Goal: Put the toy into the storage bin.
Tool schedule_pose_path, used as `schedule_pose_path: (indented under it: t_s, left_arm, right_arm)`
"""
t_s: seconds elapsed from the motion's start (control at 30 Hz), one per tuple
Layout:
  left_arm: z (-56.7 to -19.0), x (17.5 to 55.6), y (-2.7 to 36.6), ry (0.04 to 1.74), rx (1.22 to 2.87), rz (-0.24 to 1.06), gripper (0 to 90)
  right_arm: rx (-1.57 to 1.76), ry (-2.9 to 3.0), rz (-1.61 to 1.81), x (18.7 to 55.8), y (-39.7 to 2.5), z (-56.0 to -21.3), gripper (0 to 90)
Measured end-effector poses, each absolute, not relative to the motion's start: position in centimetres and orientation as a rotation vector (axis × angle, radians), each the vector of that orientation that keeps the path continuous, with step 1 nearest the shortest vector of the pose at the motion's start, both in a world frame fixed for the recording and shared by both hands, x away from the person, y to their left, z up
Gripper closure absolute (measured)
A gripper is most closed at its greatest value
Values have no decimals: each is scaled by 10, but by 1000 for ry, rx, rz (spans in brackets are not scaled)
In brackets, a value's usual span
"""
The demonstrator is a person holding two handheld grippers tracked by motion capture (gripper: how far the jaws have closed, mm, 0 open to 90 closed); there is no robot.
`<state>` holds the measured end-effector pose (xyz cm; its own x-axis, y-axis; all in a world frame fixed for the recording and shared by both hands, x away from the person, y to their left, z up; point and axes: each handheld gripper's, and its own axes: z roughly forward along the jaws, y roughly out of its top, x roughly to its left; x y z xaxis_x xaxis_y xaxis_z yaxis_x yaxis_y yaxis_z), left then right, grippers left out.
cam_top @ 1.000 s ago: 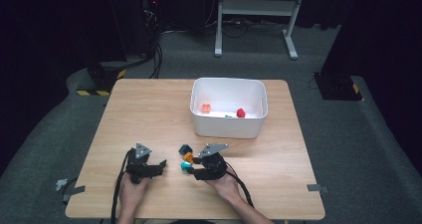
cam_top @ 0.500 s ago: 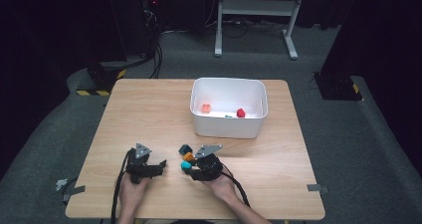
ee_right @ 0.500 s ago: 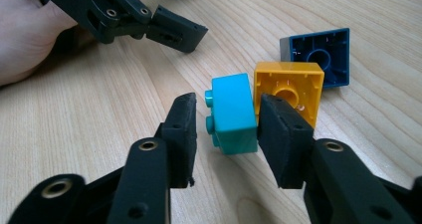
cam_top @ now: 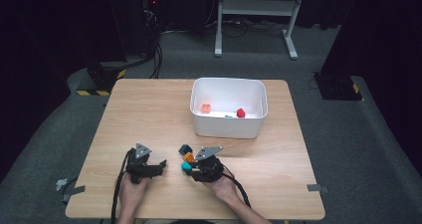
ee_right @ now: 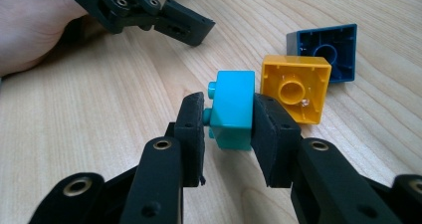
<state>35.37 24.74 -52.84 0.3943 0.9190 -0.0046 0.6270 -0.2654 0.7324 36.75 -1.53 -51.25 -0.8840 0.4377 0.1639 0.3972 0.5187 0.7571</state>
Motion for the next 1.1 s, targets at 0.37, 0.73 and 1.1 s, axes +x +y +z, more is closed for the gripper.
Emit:
schedule_pose_path:
  t_s: [0.37,0.73,1.1]
  left_arm:
    - [-528,354,247,1320,1995,568,131]
    - [-528,354,247,1320,1995,568,131]
    - [-528,354,247,1319,1995,568,131]
  right_arm:
    - [711,2688,1373,365,-24,-500,670]
    - [710,2661,1403,366,-36,-487,670]
    - [734,2625,1413,371,-48,-476,670]
